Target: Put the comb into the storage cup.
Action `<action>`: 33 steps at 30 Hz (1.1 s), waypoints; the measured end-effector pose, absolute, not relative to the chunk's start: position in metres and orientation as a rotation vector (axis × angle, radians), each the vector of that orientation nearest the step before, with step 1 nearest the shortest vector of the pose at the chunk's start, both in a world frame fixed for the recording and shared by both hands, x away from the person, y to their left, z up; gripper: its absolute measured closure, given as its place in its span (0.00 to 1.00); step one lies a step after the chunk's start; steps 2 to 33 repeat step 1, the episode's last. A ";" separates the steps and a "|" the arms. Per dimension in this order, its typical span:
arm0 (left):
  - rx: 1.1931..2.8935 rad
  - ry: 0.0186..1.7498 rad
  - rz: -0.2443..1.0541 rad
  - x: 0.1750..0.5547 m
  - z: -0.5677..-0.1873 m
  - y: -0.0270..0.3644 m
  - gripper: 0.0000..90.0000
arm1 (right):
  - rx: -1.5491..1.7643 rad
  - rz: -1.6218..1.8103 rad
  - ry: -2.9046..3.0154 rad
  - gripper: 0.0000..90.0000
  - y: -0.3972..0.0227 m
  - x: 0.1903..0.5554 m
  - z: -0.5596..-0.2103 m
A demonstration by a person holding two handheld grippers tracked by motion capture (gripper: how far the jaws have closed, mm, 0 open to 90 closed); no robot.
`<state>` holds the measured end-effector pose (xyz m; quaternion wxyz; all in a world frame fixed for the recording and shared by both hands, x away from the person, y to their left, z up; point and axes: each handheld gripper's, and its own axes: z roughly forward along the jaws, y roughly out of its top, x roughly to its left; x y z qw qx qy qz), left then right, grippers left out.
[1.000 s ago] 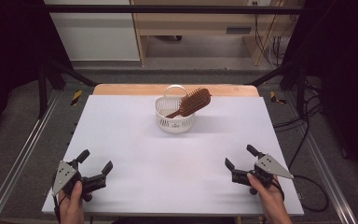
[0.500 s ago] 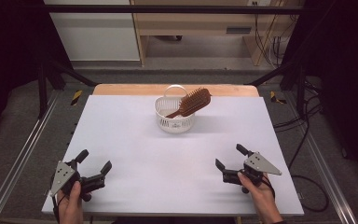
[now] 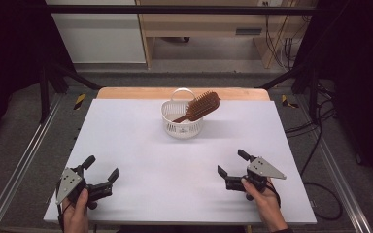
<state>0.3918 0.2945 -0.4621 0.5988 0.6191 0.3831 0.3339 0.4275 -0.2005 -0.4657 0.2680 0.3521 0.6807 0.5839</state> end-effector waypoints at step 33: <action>1.437 0.888 0.775 0.392 -0.462 0.294 0.01 | 0.952 1.576 1.837 0.05 -0.200 0.428 -0.466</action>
